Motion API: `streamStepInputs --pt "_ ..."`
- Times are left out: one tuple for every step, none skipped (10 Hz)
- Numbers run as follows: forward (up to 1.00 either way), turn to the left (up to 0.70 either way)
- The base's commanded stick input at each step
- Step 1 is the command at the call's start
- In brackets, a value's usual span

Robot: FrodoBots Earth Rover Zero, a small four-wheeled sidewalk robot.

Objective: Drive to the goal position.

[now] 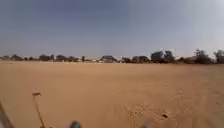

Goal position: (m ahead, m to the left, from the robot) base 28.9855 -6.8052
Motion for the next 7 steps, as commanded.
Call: streamStepInputs --pt "0.70 0.00" --pt "0.70 0.00" --pt "0.70 0.00" --pt "0.70 0.00" --pt "0.70 0.00" --pt "0.70 0.00" --pt "0.70 0.00"
